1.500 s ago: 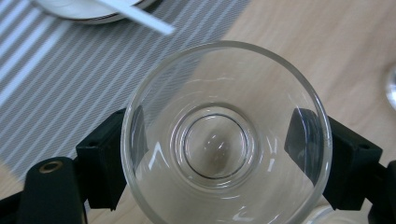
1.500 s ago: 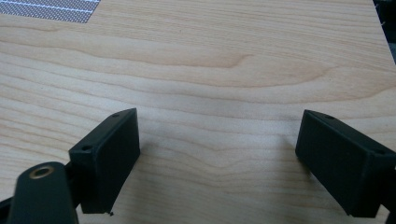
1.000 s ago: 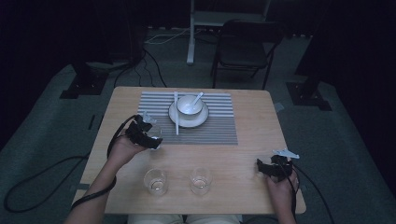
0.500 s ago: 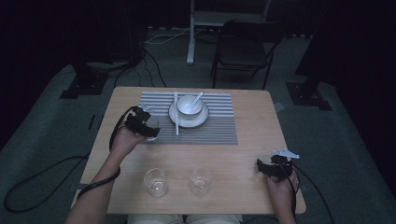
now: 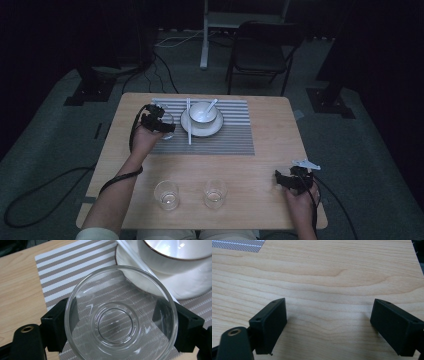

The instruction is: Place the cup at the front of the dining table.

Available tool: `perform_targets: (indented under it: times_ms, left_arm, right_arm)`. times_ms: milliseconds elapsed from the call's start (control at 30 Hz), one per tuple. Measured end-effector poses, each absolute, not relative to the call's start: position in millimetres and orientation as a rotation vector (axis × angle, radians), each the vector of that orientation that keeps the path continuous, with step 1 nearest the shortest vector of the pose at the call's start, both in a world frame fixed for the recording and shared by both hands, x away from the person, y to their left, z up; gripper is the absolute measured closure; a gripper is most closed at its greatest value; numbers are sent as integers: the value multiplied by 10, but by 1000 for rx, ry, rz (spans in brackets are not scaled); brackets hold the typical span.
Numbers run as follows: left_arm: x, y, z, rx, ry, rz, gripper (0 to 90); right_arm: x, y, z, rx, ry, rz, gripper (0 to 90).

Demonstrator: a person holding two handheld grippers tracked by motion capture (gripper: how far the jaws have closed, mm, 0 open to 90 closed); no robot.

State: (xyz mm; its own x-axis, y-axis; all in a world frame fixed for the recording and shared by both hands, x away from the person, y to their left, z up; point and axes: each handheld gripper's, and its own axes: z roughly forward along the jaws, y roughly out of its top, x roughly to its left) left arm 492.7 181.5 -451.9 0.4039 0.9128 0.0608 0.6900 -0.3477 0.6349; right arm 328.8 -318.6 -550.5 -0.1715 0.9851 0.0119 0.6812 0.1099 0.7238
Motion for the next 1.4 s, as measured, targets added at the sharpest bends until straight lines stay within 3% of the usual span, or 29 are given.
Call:
perform_targets:
  times_ms: [467, 933, 1067, 1133, 1233, 1300, 1400]
  left_arm:
    - [5247, 1733, -4743, 2123, 1456, 546, 182]
    - [5222, 1678, -4811, 2117, 1459, 600, 176]
    - [5207, 1724, -4827, 2101, 1465, 547, 172]
    - [5209, 1725, -4844, 2118, 1466, 517, 91]
    - [5187, 1729, -4854, 2101, 1462, 515, 90]
    - [5174, 1736, -4867, 2093, 1462, 506, 15]
    - [5137, 1752, -4886, 2073, 1457, 530, 16]
  right_arm:
    - [3284, -3188, -5504, 1619, 1910, 828, 131]
    - [3284, -3187, -5504, 1619, 1910, 828, 131]
    - [3284, -3187, -5505, 1619, 1911, 828, 131]
    - [3284, -3187, -5504, 1619, 1910, 828, 131]
    - [3284, -3187, -5504, 1619, 1910, 828, 131]
    - [3284, -3187, -5504, 1619, 1910, 828, 131]
    - [3284, -3187, -5504, 1619, 1910, 828, 131]
